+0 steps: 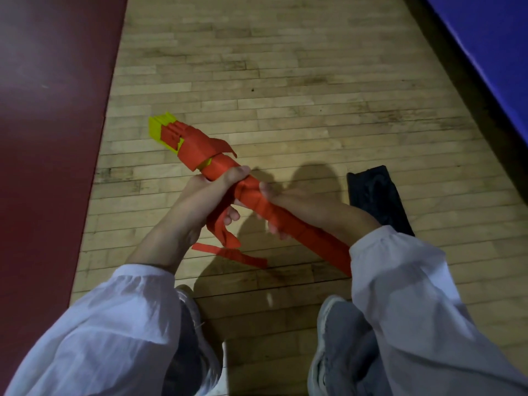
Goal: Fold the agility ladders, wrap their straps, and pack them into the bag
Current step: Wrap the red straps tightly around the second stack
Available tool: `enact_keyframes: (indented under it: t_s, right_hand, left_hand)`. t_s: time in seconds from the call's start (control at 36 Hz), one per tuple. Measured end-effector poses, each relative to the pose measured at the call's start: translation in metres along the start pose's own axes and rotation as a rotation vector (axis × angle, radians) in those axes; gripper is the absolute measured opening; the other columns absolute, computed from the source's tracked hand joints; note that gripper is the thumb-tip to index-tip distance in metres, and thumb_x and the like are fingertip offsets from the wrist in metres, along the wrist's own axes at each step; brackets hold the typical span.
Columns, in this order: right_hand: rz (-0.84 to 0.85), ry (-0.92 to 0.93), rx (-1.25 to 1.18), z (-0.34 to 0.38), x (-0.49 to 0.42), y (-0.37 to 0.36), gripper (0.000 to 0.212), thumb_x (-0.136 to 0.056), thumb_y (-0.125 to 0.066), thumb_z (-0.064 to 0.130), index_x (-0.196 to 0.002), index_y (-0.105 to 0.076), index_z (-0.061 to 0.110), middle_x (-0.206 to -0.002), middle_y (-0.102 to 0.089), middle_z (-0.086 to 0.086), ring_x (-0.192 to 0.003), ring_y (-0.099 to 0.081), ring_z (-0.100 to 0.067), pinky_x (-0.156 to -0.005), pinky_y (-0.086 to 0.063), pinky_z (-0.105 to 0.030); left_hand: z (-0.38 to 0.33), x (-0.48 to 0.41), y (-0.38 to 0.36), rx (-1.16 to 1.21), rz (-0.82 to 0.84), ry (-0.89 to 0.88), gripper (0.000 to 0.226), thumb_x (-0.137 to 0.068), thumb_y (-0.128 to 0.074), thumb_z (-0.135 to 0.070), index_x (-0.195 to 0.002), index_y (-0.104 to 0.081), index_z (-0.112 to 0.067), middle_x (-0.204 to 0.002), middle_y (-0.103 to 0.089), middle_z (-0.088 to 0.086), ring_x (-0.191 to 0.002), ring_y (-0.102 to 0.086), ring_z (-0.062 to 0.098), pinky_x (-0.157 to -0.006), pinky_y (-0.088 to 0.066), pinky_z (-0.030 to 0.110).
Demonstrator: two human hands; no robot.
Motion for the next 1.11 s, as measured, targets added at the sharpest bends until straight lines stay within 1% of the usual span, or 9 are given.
enact_keyframes:
  t_s: [0.11, 0.28, 0.36, 0.44, 0.61, 0.69, 0.92, 1.03, 1.11]
  right_hand:
    - [-0.078, 0.022, 0.064, 0.003, -0.001, 0.005, 0.084, -0.071, -0.033, 0.076, -0.114, -0.064, 0.010, -0.085, -0.068, -0.007, -0.075, -0.064, -0.016, -0.084, -0.053, -0.035]
    - [-0.190, 0.058, 0.159, -0.001, -0.003, 0.009, 0.060, -0.093, -0.039, 0.061, -0.115, -0.059, 0.010, -0.093, -0.067, -0.009, -0.078, -0.062, -0.016, -0.079, -0.049, -0.033]
    - [-0.256, 0.057, 0.186, -0.002, -0.004, 0.009, 0.058, -0.093, -0.041, 0.060, -0.119, -0.053, 0.009, -0.101, -0.063, -0.010, -0.080, -0.058, -0.014, -0.069, -0.047, -0.024]
    - [-0.296, 0.070, 0.235, -0.001, -0.005, 0.008, 0.065, -0.094, -0.041, 0.058, -0.138, -0.038, 0.012, -0.092, -0.052, 0.009, -0.075, -0.050, -0.004, -0.052, -0.035, -0.012]
    - [-0.351, 0.085, 0.397, -0.006, -0.010, 0.003, 0.068, -0.092, -0.040, 0.064, -0.143, -0.033, 0.018, -0.133, -0.049, -0.008, -0.114, -0.051, -0.024, -0.085, -0.041, -0.035]
    - [-0.349, 0.090, 0.402, -0.004, -0.009, 0.001, 0.065, -0.091, -0.041, 0.065, -0.137, -0.036, 0.020, -0.126, -0.053, -0.006, -0.111, -0.055, -0.024, -0.090, -0.046, -0.041]
    - [-0.285, 0.134, 0.376, -0.002, -0.008, -0.001, 0.065, -0.088, -0.044, 0.067, -0.131, -0.040, 0.019, -0.121, -0.057, -0.006, -0.105, -0.058, -0.021, -0.092, -0.048, -0.045]
    - [-0.237, 0.103, 0.209, 0.008, 0.001, 0.004, 0.078, -0.077, -0.032, 0.073, -0.131, -0.049, 0.019, -0.111, -0.063, 0.000, -0.090, -0.060, -0.009, -0.076, -0.048, -0.025]
    - [-0.234, 0.086, 0.133, 0.007, 0.005, 0.014, 0.075, -0.073, -0.032, 0.077, -0.117, -0.059, 0.022, -0.094, -0.067, 0.001, -0.081, -0.065, -0.012, -0.076, -0.054, -0.029]
  left_hand:
    - [0.002, -0.002, -0.002, 0.071, 0.082, 0.043, 0.040, -0.084, -0.066, -0.042, -0.097, -0.066, -0.004, -0.083, -0.073, 0.012, -0.046, -0.055, 0.016, -0.042, -0.047, 0.021]
    - [0.010, -0.004, -0.002, 0.027, 0.163, 0.116, 0.058, -0.083, -0.062, -0.048, -0.108, -0.065, 0.003, -0.098, -0.072, 0.022, -0.051, -0.059, 0.019, -0.043, -0.049, 0.022]
    - [0.013, -0.004, -0.002, 0.003, 0.165, 0.148, 0.055, -0.085, -0.060, -0.050, -0.103, -0.063, 0.002, -0.095, -0.072, 0.022, -0.048, -0.057, 0.017, -0.042, -0.047, 0.022]
    - [0.012, -0.005, -0.002, -0.002, 0.141, 0.118, 0.053, -0.089, -0.059, -0.045, -0.105, -0.064, 0.006, -0.094, -0.072, 0.022, -0.043, -0.051, 0.014, -0.039, -0.043, 0.019]
    - [0.009, -0.005, -0.005, -0.002, 0.058, 0.041, 0.035, -0.091, -0.061, -0.036, -0.094, -0.066, -0.001, -0.073, -0.072, 0.014, -0.038, -0.050, 0.012, -0.035, -0.041, 0.018]
    - [0.009, -0.005, -0.002, 0.034, 0.011, 0.019, 0.022, -0.093, -0.060, -0.027, -0.088, -0.063, -0.006, -0.055, -0.067, 0.002, -0.036, -0.050, 0.010, -0.034, -0.040, 0.018]
    - [0.005, -0.006, -0.003, 0.045, 0.043, 0.008, 0.016, -0.092, -0.059, -0.019, -0.085, -0.064, -0.005, -0.059, -0.068, 0.005, -0.036, -0.046, 0.011, -0.034, -0.038, 0.017]
    - [0.004, -0.007, -0.002, 0.086, 0.088, 0.038, 0.016, -0.089, -0.058, -0.019, -0.090, -0.065, -0.004, -0.070, -0.070, 0.014, -0.033, -0.043, 0.014, -0.034, -0.035, 0.016]
    - [0.002, -0.007, -0.003, 0.090, 0.121, 0.014, 0.017, -0.087, -0.059, -0.020, -0.090, -0.066, -0.004, -0.077, -0.071, 0.018, -0.033, -0.043, 0.015, -0.035, -0.035, 0.017]
Point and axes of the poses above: each hand's wrist, its own x-axis away from the middle knuckle, its own y-axis out of the back of the hand, z = x × y, the point moved 6 cm from there along -x, towards the middle knuckle
